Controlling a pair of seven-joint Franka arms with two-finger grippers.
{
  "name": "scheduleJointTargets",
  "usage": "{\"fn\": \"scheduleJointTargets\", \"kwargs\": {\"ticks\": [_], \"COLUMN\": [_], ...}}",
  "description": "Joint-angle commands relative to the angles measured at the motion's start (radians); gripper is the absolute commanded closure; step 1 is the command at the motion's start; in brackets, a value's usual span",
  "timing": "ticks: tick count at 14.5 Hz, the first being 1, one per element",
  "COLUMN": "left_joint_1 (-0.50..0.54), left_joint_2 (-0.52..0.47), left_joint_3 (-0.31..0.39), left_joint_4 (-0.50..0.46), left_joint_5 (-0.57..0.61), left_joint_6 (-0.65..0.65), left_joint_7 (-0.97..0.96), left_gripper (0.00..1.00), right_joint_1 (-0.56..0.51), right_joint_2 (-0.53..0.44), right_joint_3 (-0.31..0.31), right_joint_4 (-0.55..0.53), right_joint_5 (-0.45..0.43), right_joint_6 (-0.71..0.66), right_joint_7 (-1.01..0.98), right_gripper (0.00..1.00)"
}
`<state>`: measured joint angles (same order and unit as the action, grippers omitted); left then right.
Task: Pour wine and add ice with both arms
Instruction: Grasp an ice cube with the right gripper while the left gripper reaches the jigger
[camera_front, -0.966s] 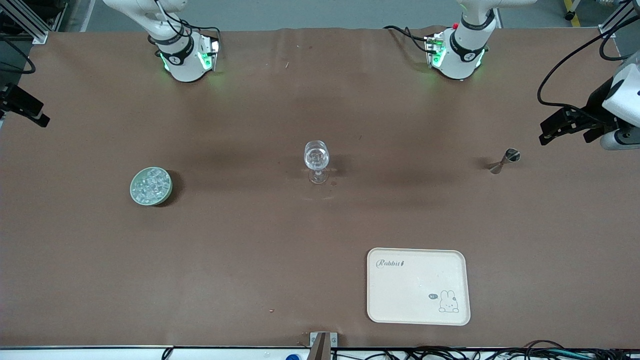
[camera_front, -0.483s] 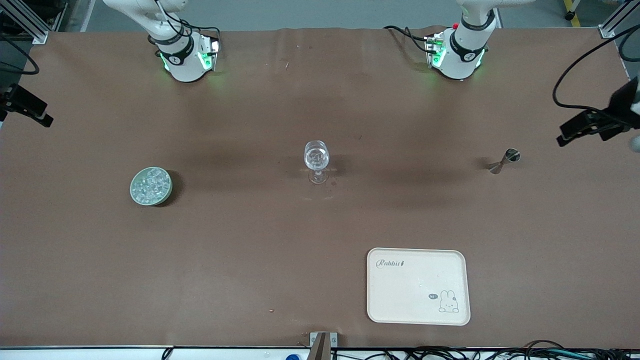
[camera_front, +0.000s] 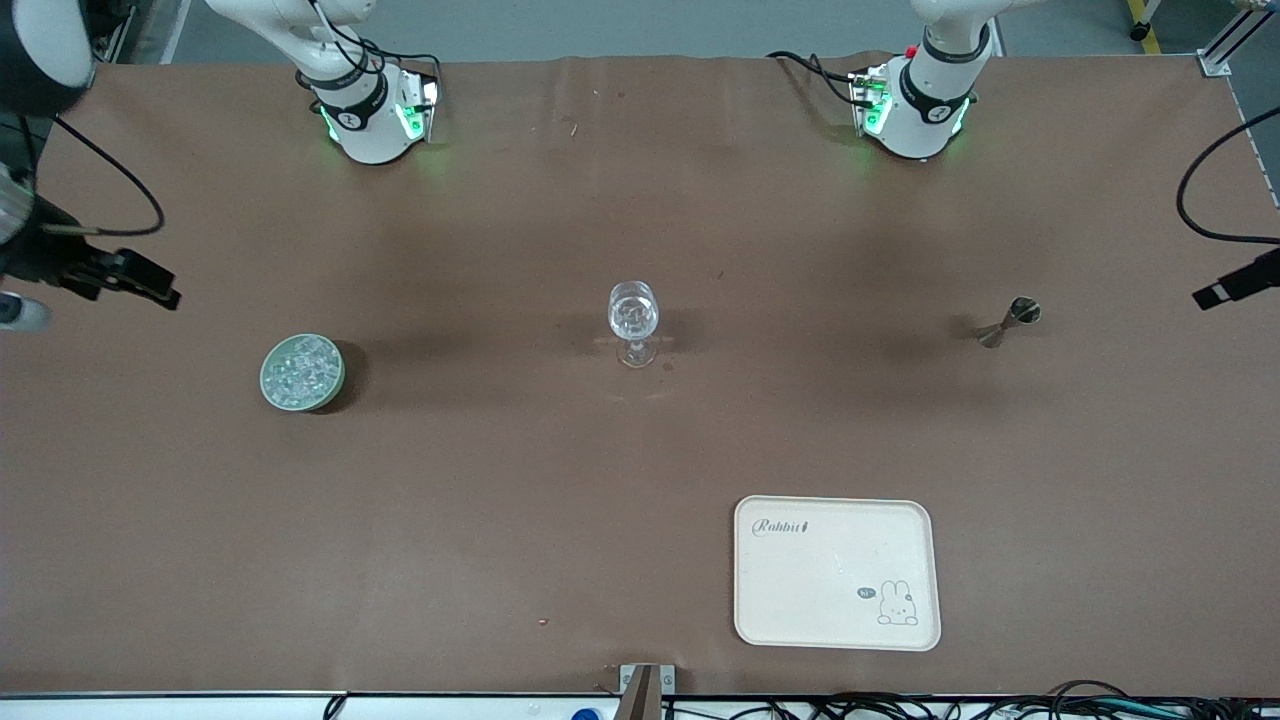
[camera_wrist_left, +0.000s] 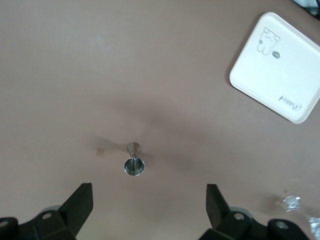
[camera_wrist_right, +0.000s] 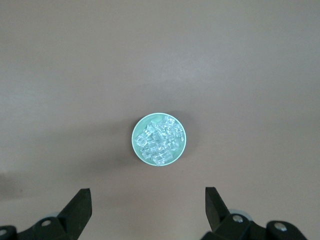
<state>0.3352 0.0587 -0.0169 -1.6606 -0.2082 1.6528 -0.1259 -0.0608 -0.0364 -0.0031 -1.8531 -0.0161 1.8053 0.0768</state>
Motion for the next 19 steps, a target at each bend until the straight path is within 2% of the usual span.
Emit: {"fn": "scheduleJointTargets", "kwargs": {"ticks": [1, 3, 5, 9, 12, 15, 17, 18, 19], "left_joint_1": [0.082, 0.134, 0.194, 0.367, 0.407, 0.413, 0.415, 0.418, 0.415], "left_joint_2": [0.045, 0.09, 0.13, 0.274, 0.366, 0.421, 0.449, 0.464, 0.475], "left_joint_3": [-0.008, -0.008, -0.008, -0.009, -0.008, -0.006, -0.006, 0.001, 0.015], "left_joint_4": [-0.007, -0.011, -0.045, -0.107, -0.111, -0.148, -0.166, -0.172, -0.177], "left_joint_5": [-0.063, -0.091, -0.152, -0.321, -0.358, -0.424, -0.454, -0.48, -0.503], "left_joint_6": [-0.021, -0.022, -0.022, -0.06, -0.117, -0.157, -0.157, -0.157, -0.156], "left_joint_7": [-0.104, -0.187, -0.244, -0.233, -0.245, -0.248, -0.248, -0.248, -0.248], "left_gripper": [0.0, 0.0, 0.0, 0.0, 0.0, 0.05, 0.05, 0.04, 0.01], "right_joint_1": [0.001, 0.001, 0.002, 0.002, 0.003, 0.002, -0.001, -0.004, -0.004], "right_joint_2": [-0.016, 0.021, 0.084, 0.173, 0.231, 0.256, 0.282, 0.294, 0.3], "right_joint_3": [-0.009, -0.009, -0.011, -0.011, -0.011, -0.011, -0.012, -0.012, -0.012], "right_joint_4": [-0.177, -0.248, -0.273, -0.35, -0.414, -0.416, -0.416, -0.417, -0.417], "right_joint_5": [-0.001, -0.002, -0.004, -0.036, -0.038, -0.041, -0.068, -0.068, -0.068], "right_joint_6": [0.148, 0.242, 0.301, 0.462, 0.606, 0.626, 0.646, 0.664, 0.67], "right_joint_7": [-0.011, -0.011, -0.012, -0.019, -0.019, -0.02, -0.02, -0.019, -0.019], "right_gripper": [0.0, 0.0, 0.0, 0.01, 0.05, 0.21, 0.43, 0.48, 0.48]}}
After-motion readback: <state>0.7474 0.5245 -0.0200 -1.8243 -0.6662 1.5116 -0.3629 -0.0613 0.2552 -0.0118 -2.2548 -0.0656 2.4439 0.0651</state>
